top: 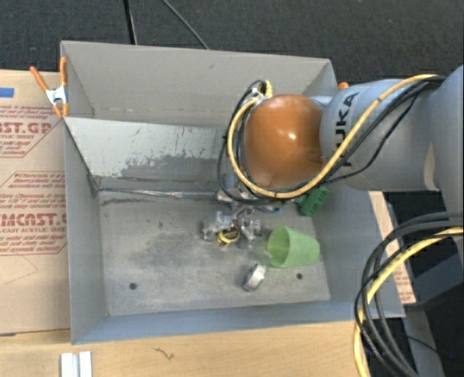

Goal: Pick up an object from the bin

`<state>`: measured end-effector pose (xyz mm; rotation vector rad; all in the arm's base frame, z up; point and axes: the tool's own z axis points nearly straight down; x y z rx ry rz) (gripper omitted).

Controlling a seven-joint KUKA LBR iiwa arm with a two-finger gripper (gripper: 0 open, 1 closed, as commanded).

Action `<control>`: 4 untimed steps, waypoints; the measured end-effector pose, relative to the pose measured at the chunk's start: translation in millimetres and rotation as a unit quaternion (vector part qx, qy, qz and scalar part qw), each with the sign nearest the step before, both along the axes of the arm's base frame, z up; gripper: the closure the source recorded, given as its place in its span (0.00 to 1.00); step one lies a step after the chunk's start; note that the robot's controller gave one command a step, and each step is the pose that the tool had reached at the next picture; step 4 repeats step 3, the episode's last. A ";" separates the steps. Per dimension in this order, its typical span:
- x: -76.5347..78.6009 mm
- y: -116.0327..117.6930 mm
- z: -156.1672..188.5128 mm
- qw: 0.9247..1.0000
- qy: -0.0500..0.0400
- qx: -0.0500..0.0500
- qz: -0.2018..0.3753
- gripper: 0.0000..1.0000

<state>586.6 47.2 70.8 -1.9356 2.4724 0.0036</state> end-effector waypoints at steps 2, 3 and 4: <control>1.7 3.1 85.1 1.000 -0.003 0.000 -0.002 1.00; 1.7 4.5 99.5 1.000 -0.001 0.000 -0.003 1.00; 1.7 4.5 99.5 1.000 -0.001 0.000 -0.003 1.00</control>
Offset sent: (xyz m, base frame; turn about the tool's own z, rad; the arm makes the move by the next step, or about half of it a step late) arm 0.0001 -0.0002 0.0339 0.0000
